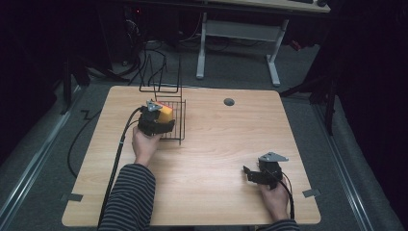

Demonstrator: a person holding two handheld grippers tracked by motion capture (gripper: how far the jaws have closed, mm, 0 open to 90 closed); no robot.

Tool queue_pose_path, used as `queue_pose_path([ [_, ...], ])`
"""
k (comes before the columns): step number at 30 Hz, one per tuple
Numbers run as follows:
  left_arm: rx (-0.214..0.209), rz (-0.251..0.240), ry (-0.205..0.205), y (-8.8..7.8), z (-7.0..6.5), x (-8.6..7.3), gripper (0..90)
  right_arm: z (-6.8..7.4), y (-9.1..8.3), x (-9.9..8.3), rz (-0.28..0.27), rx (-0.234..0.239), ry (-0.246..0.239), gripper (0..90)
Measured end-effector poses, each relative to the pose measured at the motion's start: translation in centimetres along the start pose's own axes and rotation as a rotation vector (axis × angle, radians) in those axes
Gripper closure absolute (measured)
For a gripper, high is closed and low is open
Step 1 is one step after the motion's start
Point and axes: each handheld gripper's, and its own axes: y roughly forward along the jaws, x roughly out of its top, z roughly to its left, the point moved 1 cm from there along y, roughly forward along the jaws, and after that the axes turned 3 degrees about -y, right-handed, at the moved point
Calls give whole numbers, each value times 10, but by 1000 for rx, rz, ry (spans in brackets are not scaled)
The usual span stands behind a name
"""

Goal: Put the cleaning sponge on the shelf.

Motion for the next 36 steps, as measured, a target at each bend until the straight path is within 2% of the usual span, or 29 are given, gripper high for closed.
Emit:
queue_pose_path([
  [10,11,12,-23,14,-1,-4,232,0,0,0,0,0,0,263],
  [13,16,19,-15,17,-3,-5,232,0,0,0,-1,0,1,263],
  [36,24,22,-10,22,-4,-7,223,0,0,0,-1,1,-1,264],
])
